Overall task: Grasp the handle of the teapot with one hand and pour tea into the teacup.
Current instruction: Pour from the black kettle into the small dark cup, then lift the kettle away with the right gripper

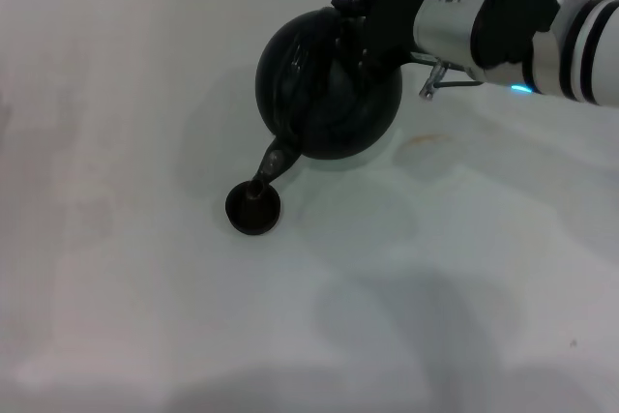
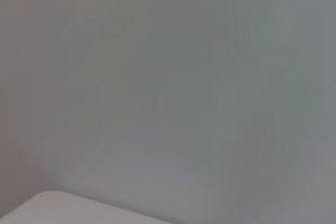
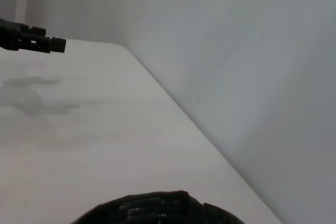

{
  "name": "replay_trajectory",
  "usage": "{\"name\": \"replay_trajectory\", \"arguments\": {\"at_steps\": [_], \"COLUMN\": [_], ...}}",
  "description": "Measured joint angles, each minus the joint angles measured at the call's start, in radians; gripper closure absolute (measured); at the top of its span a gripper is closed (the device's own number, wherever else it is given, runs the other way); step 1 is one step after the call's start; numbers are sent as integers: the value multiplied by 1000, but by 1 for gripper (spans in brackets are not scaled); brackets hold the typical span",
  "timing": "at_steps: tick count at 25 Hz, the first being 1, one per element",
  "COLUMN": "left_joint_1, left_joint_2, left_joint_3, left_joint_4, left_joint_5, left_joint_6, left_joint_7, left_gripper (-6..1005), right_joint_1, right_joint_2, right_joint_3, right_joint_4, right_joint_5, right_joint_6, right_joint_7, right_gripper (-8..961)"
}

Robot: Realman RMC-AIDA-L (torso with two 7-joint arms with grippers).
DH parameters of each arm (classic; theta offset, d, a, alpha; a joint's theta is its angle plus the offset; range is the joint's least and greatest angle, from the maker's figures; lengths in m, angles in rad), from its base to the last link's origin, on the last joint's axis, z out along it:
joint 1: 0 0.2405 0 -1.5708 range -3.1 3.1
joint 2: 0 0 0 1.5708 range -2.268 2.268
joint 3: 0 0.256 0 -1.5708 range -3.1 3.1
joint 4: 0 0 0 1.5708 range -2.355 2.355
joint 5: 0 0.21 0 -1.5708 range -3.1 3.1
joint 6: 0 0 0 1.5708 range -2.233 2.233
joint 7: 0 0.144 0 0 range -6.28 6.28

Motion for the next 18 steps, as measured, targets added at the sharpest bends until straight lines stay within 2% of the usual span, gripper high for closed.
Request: {"name": "replay_trajectory", "arguments": {"at_steps": [7, 18], "left_joint_1": [-2, 0], "left_joint_2": [0, -1], "left_joint_3": [-3, -6], "left_joint_4": [-2, -8], "left_joint_5": [-3, -4], "left_joint_6": [0, -8], "left_joint_7": [0, 0], "left_gripper": [111, 112], "right_joint_1": [-39, -57], "right_joint_2": [2, 4], "right_joint_3": [-66, -105], "right_joint_4": [0, 6], "right_joint_5": [3, 4], "right_joint_6": [116, 184], "right_joint_7": [-103, -185], "right_gripper": [776, 793]}}
